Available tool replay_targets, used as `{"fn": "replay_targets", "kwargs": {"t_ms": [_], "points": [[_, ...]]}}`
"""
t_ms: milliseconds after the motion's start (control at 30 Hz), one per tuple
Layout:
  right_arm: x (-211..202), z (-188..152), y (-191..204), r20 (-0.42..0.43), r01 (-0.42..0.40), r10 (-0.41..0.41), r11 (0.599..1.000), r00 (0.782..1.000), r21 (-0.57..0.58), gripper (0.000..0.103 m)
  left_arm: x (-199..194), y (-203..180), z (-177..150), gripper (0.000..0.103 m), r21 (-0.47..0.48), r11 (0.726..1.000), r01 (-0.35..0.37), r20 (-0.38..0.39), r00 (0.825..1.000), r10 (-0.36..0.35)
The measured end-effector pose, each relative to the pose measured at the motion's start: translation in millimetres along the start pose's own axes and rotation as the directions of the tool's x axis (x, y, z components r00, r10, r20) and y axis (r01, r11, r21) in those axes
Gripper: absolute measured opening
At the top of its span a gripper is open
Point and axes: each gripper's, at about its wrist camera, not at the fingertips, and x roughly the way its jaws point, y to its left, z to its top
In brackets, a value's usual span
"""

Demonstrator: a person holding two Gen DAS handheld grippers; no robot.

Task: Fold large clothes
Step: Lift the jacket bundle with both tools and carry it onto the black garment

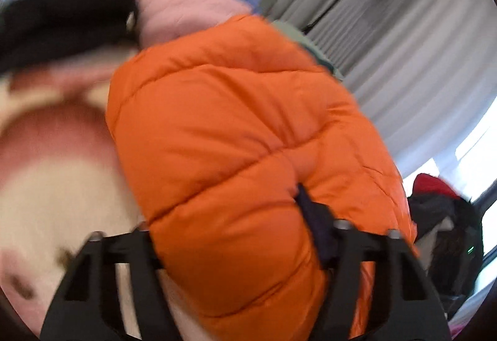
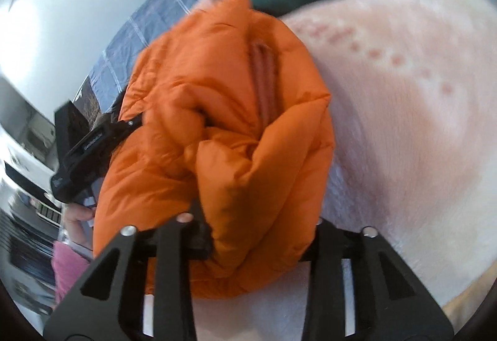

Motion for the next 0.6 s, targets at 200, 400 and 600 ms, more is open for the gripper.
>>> {"fn": "replay_targets", "kwargs": {"t_ms": [200, 400, 600], "points": [[-24, 16, 38, 0.111, -0.058, 0.073, 0.99, 0.991, -0.132, 0.025, -49, -37, 31, 0.049, 0.093, 0.995, -0.022, 0.146, 0.989, 0.008], [-19, 46, 100, 0.149, -0.133, 0.174, 0.959, 0.973, -0.251, 0.025, -110, -32, 79, 0.05, 0.127, 0.983, -0.134, 0.245, 0.964, 0.1], [26, 118, 188, 0.17, -0.252, 0.322, 0.907, 0.931, -0.338, 0.025, -161, -17, 174, 0.051, 0.127, 0.92, -0.37, 0.349, 0.885, 0.308]]}}
